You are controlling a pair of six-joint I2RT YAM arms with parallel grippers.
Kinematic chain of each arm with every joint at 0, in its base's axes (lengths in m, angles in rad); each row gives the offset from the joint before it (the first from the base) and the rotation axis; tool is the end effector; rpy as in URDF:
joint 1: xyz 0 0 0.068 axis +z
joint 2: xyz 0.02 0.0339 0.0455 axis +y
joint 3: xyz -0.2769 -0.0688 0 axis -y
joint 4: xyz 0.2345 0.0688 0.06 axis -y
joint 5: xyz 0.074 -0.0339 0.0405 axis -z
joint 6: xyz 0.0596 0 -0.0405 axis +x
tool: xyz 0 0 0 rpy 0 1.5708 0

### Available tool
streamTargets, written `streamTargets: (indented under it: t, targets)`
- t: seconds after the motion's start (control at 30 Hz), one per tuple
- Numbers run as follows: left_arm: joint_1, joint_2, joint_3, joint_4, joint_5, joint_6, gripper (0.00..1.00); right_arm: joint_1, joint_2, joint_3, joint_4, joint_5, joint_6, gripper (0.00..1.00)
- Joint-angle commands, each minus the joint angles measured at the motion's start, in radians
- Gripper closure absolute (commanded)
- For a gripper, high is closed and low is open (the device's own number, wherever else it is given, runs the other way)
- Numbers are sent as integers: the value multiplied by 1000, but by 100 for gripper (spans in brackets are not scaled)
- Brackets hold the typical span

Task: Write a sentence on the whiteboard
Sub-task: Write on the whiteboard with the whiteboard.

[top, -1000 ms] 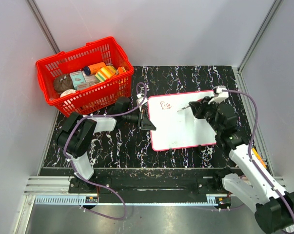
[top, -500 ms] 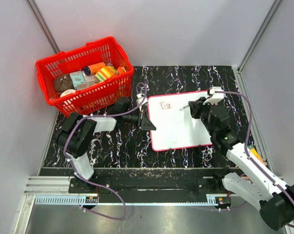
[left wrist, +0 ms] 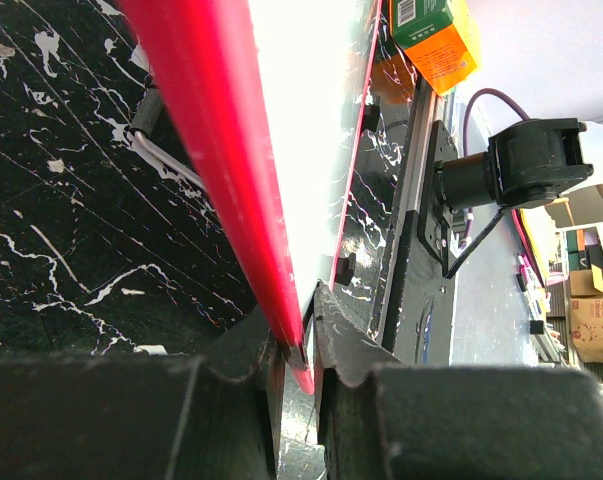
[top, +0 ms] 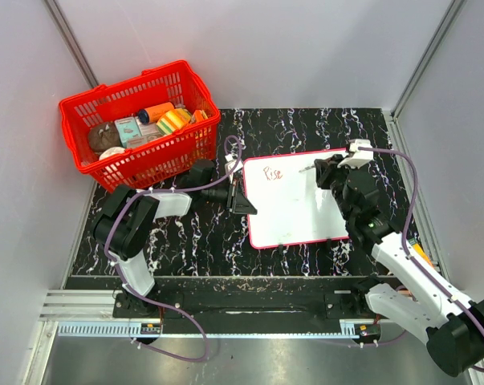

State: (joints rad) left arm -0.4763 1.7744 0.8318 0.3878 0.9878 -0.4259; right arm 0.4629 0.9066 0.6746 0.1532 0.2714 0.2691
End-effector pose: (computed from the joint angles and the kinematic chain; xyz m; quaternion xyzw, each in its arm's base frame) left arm 0.2910 -0.2061 0.1739 0.2499 0.7632 -0.5595 0.2049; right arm 0.2061 0.0850 0.3257 0.0210 0.7331 0.1479 0.6635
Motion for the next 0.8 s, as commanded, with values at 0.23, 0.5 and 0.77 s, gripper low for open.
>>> streamTargets:
  t: [0.23, 0.5, 0.77]
  targets:
    - [-27, -3, 1, -35, -72, 96, 100, 3, 17, 49, 68, 107, -1, 100]
    - [-27, -4, 1, -40, -71, 101, 100, 3, 55, 43, 77, 98, 7, 100]
    - [-27, -4, 1, -43, -72, 102, 100, 3, 64, 49, 77, 48, 18, 100]
